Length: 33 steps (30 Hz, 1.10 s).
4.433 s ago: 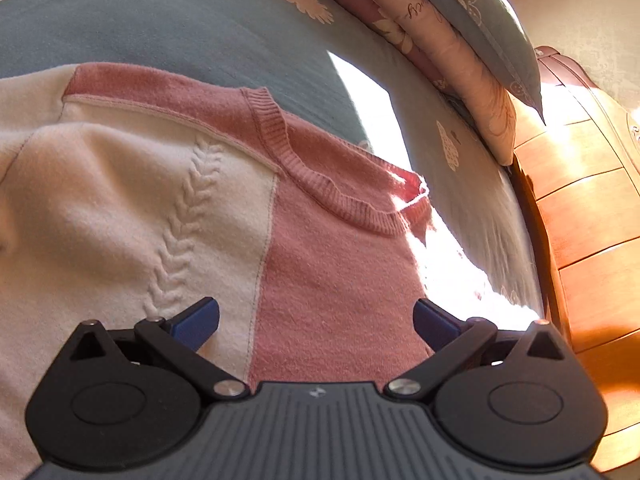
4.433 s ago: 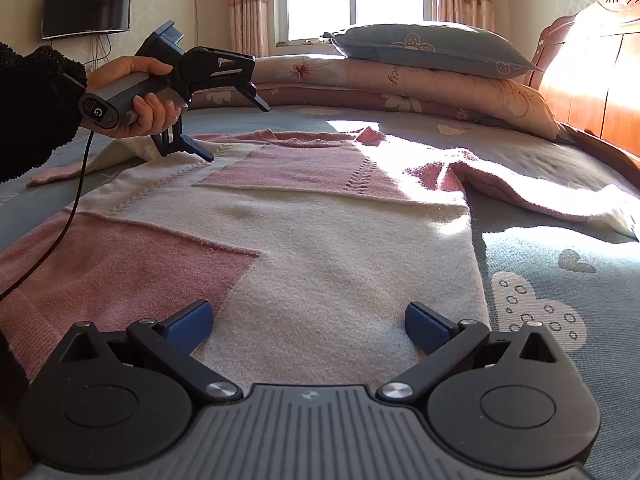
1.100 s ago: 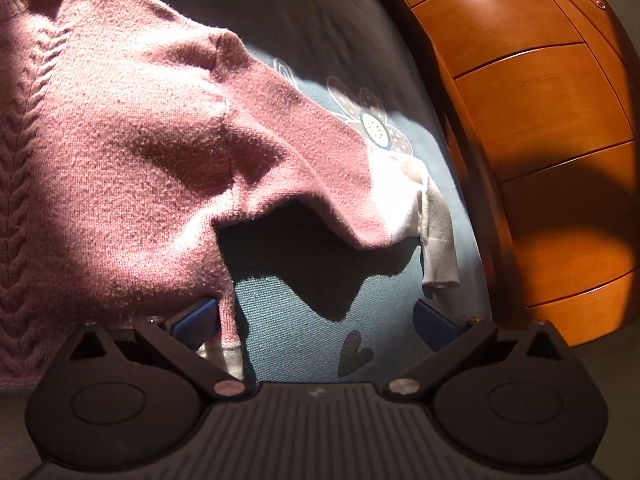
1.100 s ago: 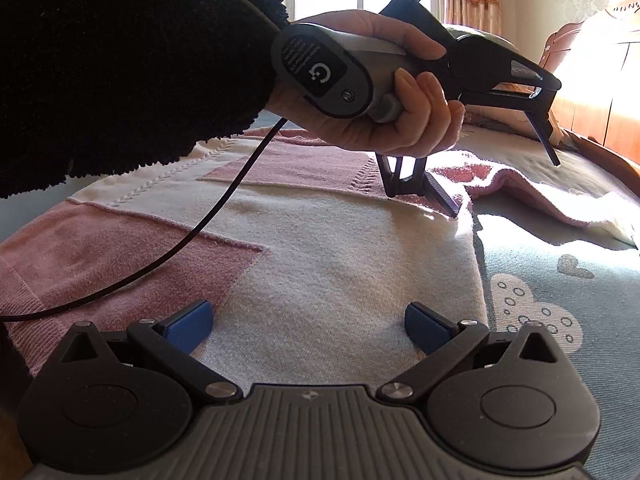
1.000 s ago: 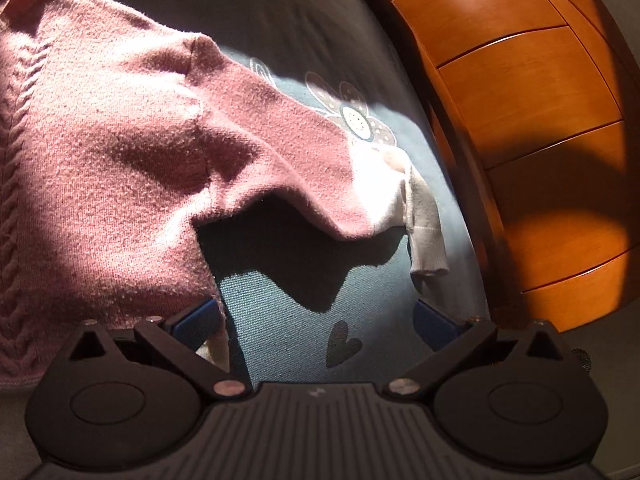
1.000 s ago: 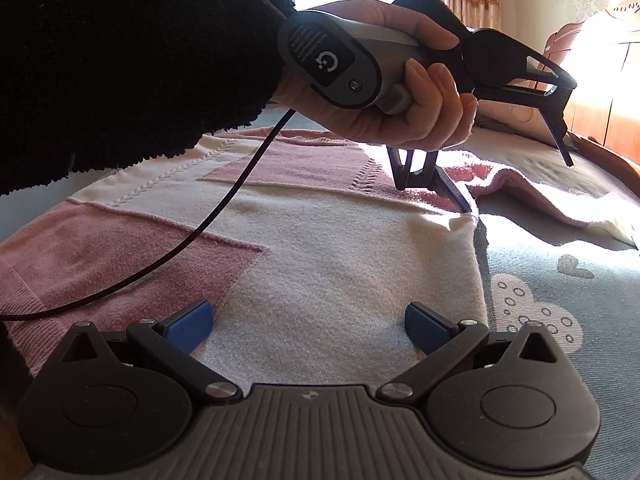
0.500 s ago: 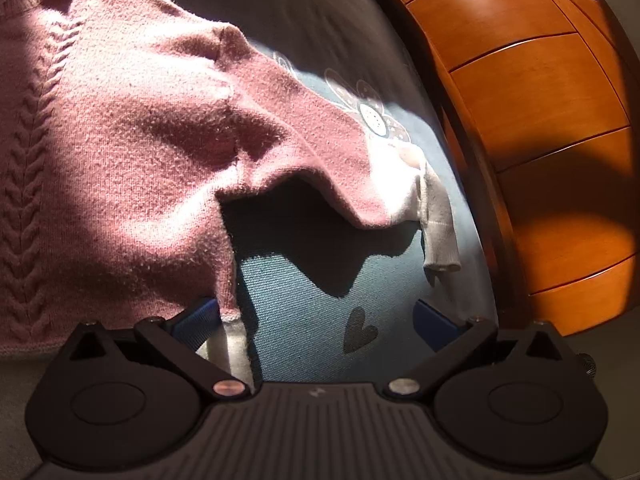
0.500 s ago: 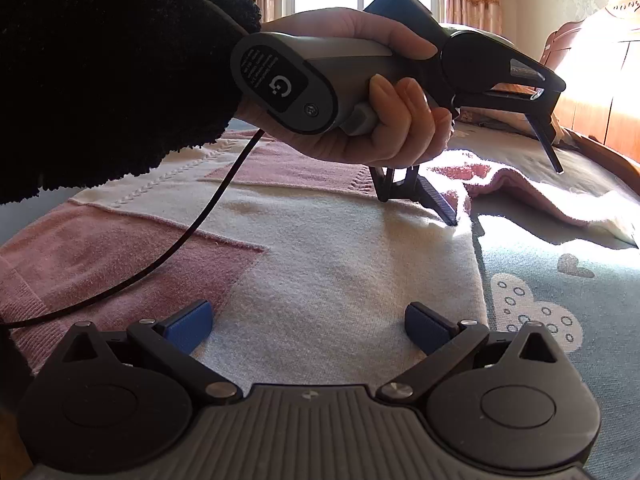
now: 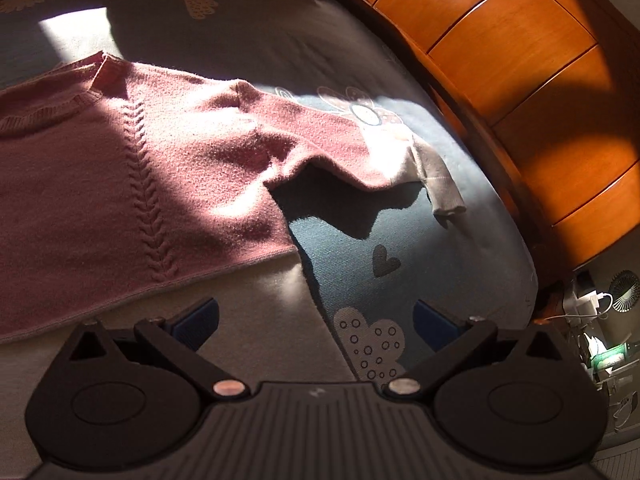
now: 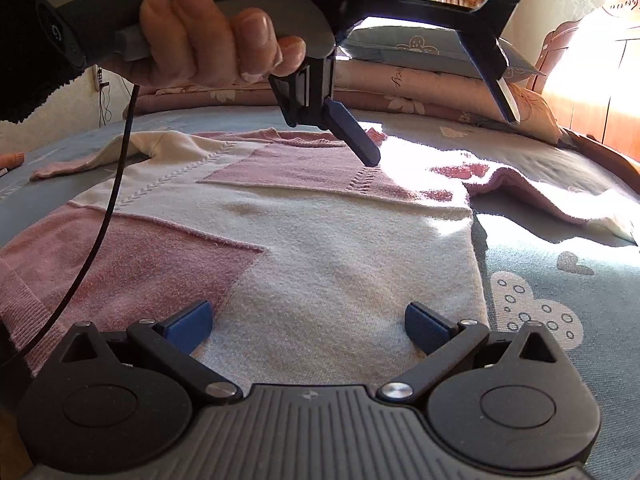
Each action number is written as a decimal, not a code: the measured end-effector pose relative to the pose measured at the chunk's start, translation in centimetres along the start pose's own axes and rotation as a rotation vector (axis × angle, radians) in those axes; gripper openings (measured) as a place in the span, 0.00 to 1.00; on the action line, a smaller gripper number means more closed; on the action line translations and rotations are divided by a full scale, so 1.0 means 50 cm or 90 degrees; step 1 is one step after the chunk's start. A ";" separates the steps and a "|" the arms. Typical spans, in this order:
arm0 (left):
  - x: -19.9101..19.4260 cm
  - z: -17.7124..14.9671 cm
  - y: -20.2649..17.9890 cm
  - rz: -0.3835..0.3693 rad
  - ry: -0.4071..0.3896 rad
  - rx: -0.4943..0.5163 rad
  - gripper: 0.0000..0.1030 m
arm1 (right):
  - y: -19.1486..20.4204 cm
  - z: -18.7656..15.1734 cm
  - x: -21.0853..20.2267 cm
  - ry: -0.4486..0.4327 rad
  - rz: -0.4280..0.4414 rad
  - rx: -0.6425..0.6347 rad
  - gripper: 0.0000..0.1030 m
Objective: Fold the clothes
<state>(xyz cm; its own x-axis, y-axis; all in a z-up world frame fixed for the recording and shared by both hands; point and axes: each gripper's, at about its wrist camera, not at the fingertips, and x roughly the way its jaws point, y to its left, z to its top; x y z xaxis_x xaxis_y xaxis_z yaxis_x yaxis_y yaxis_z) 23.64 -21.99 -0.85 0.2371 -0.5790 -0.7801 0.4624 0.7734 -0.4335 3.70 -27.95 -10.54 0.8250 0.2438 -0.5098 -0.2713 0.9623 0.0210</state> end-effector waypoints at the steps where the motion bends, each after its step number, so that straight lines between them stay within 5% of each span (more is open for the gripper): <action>1: -0.025 -0.007 0.004 0.020 -0.007 0.000 0.99 | 0.000 0.000 0.000 -0.001 0.000 0.000 1.00; 7: -0.110 -0.089 0.046 0.155 -0.065 0.024 0.99 | 0.007 -0.002 -0.005 -0.005 -0.005 0.003 1.00; 16: -0.037 -0.195 0.160 0.218 -0.070 0.007 0.99 | 0.019 -0.002 -0.009 0.014 -0.056 0.021 1.00; 33: 0.007 -0.196 0.171 0.202 -0.210 0.078 0.99 | 0.028 0.015 -0.018 0.115 -0.106 0.053 1.00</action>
<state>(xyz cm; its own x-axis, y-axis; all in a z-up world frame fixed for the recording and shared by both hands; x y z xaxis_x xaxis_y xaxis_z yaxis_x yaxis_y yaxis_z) 19.33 -13.04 -9.26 0.6330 -0.3853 -0.6714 0.4156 0.9009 -0.1253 2.93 -26.72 -9.40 0.7509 0.0620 -0.6575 -0.0905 0.9959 -0.0094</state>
